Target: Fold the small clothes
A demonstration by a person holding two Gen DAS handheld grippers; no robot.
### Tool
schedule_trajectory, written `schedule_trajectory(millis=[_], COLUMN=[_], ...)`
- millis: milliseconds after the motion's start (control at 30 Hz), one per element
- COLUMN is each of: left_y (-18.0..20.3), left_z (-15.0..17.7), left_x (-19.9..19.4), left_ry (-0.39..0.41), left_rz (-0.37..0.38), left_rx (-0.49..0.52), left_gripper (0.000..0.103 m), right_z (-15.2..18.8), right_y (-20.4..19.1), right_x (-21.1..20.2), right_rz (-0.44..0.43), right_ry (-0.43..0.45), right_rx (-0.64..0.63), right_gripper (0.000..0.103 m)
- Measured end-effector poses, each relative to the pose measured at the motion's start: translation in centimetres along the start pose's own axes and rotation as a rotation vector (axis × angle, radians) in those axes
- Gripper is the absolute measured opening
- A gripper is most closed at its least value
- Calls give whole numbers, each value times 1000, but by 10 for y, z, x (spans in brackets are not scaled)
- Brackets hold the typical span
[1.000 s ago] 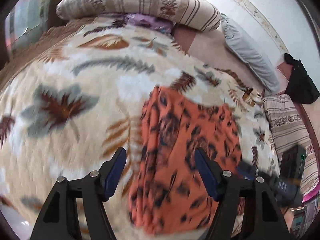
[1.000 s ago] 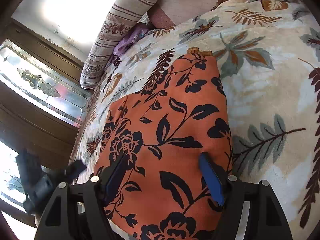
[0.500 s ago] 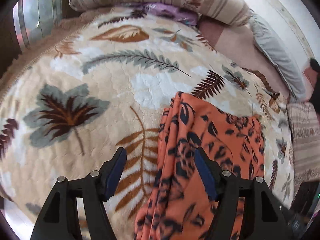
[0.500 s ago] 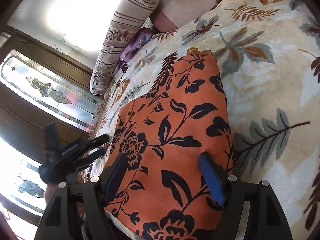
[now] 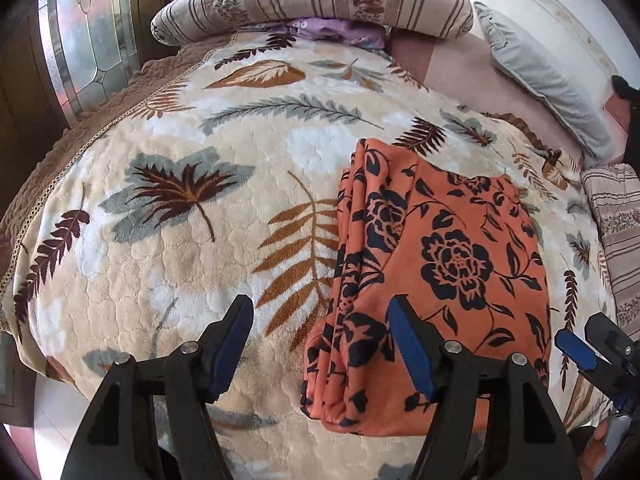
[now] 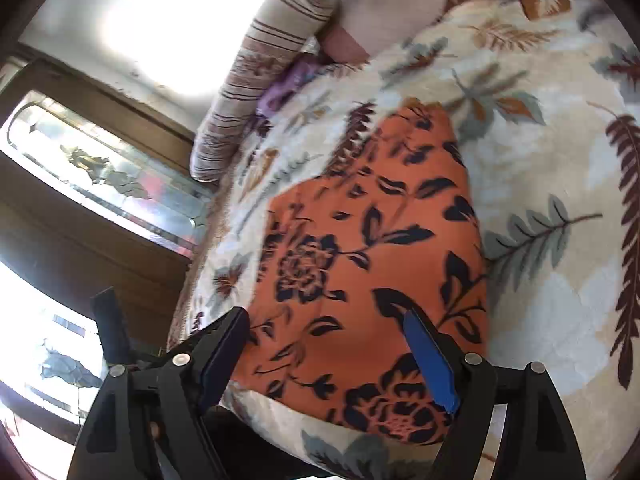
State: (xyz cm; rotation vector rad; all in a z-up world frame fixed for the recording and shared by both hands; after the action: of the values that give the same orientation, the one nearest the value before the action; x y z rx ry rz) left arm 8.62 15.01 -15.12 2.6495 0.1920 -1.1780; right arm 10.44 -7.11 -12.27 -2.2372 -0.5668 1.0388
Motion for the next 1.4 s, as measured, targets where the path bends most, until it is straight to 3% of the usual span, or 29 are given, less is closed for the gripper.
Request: schedule_trajectory(millis=[67, 167, 367, 500, 633, 733, 867, 900, 933, 967, 1000, 1200, 1267, 1400], left_y=[0, 0, -2, 6, 1, 2, 1, 1, 1, 0, 0, -3, -4, -7], left_z=[2, 8, 8, 11, 20, 20, 19, 20, 20, 21, 21, 24, 23, 24], left_x=[-3, -2, -10, 7, 16, 18, 20, 21, 22, 23, 23, 24, 19, 5], left_ry=[0, -14, 14, -19, -38, -41, -48, -50, -50, -50, -49, -54, -48, -20], left_rz=[6, 6, 31, -3, -17, -15, -9, -7, -6, -9, -11, 0, 1, 12], left_rx=[-3, 1, -15, 47, 42, 42, 35, 32, 32, 33, 34, 18, 15, 4], left_gripper=[71, 71, 71, 73, 73, 73, 74, 74, 75, 76, 78, 79, 79, 79], right_z=[3, 23, 10, 20, -13, -45, -42, -34, -27, -23, -20, -18, -22, -33], right_y=[2, 32, 9, 36, 13, 42, 98, 102, 101, 97, 92, 89, 84, 55], right_x=[2, 25, 0, 21, -9, -19, 9, 18, 26, 29, 31, 34, 26, -7], right_rz=[2, 41, -15, 9, -68, 37, 115, 114, 91, 71, 84, 180, 191, 160], right_ry=[-9, -113, -16, -100, 4, 99, 10, -30, -64, -78, -81, -58, -48, 59], right_rx=[8, 88, 48, 122, 55, 67, 205, 206, 202, 176, 132, 27, 27, -46], right_gripper=[83, 85, 85, 86, 86, 86, 87, 85, 72, 38, 37, 39, 50, 56])
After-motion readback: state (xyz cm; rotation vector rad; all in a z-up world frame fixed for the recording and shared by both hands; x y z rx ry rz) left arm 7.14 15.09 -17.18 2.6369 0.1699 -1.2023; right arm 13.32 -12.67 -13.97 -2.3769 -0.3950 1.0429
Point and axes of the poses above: each gripper's, at about its wrist camera, not at the fingertips, and x roughly the way its jaws point, y to its right, z to its underside, the point moved 8 cm from there along x, roughly the way its jaws point, and after that the axes turned 10 degrees about y, right-handed, at the moved point
